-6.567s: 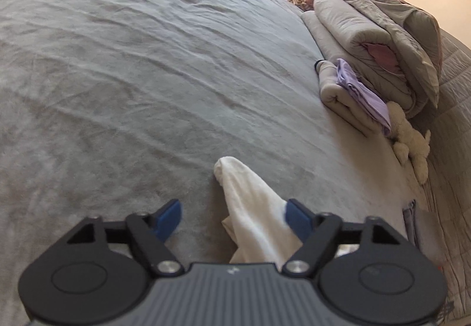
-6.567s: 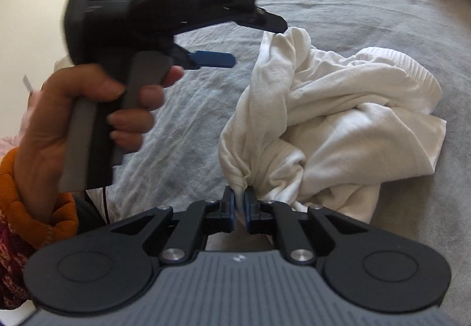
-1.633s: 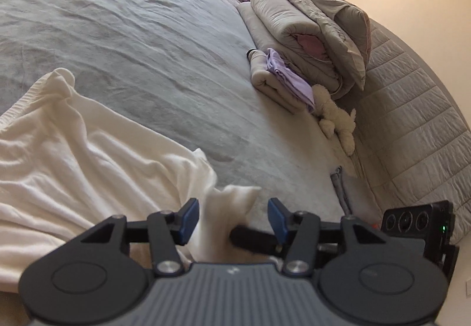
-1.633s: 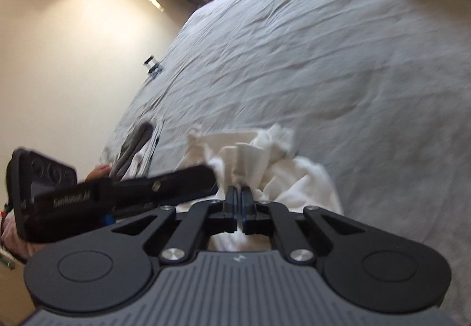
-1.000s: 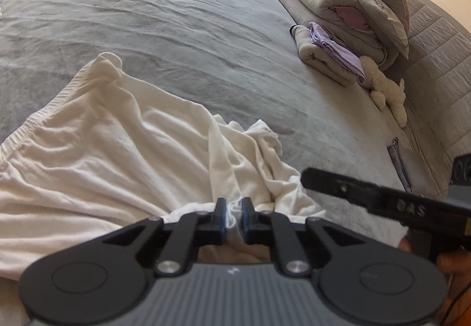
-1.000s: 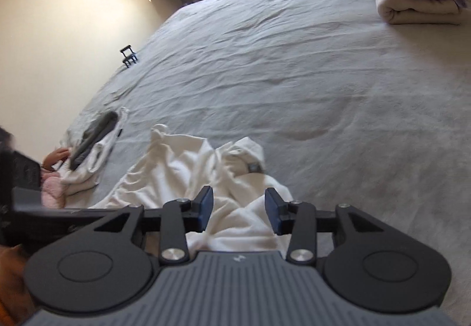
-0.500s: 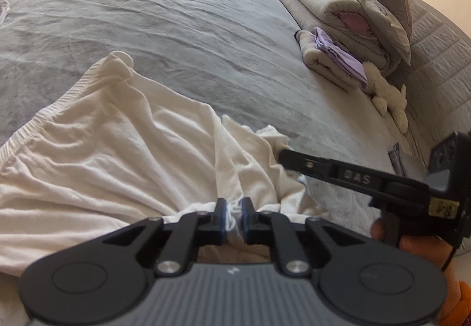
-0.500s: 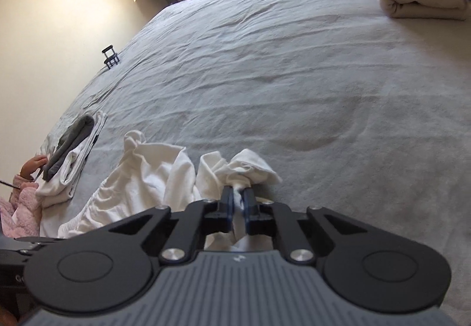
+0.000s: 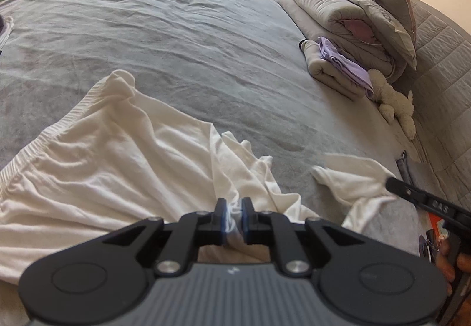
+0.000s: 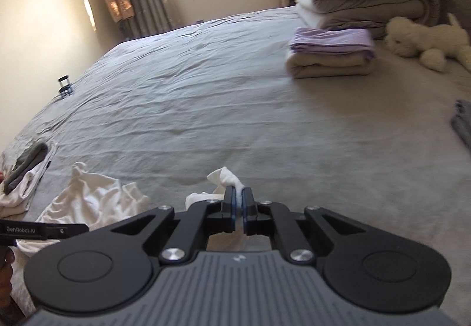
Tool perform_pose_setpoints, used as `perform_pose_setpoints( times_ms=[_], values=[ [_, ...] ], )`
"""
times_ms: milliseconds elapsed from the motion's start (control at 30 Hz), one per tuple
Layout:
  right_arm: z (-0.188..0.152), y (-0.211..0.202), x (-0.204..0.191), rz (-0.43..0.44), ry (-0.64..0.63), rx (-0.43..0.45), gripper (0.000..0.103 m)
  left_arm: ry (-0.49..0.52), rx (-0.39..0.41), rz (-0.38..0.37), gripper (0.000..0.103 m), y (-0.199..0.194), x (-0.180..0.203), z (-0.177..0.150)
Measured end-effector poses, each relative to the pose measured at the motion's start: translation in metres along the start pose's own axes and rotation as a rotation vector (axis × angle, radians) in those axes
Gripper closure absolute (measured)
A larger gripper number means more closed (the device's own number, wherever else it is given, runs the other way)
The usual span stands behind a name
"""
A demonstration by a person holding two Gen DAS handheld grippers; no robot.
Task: Fold clothes
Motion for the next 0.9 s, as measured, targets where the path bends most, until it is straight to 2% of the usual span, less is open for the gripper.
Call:
perform_pose_setpoints(
  times_ms=[300, 533, 600, 633, 767, 833, 900],
  values=[
    [-0.015, -0.042, 0.059, -0.155, 0.000, -0.041, 0.097, 0.013, -0.006, 0.030, 0.093, 0.007, 0.001, 0.004],
    [-0.052, -0.037, 0.084, -0.188, -0.006, -0.199, 0.097, 0.025, -0.029, 0.033, 0.092, 0.011, 0.001, -0.002],
    [-0.056, -0.033, 0.080, -0.176, -0.026, -0.219, 0.096, 0.027, -0.032, 0.032, 0.092, 0.012, 0.001, -0.003],
    [-0.054, -0.034, 0.076, -0.167, -0.033, -0.211, 0.090, 0.027, -0.032, 0.031, 0.092, 0.012, 0.001, -0.003],
    [-0.043, -0.038, 0.058, -0.106, -0.046, -0.182, 0.085, 0.025, -0.032, 0.026, 0.092, 0.010, 0.001, -0.002],
    [-0.040, -0.036, 0.045, -0.059, -0.046, -0.181, 0.072, 0.025, -0.031, 0.022, 0.092, 0.010, 0.002, -0.002],
    [-0.039, -0.033, 0.031, -0.018, -0.056, -0.185, 0.071, 0.027, -0.031, 0.019, 0.092, 0.009, 0.002, -0.003]
  ],
)
Point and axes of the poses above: each gripper's, at about its wrist camera, not at the fingertips, and y roughly the way its jaws point, x to its right, z to its top, the point moved 9 cm from there along y, roughly the way its jaws point, and after that the axes turned 11 degrees about y, right-handed, at the moved point
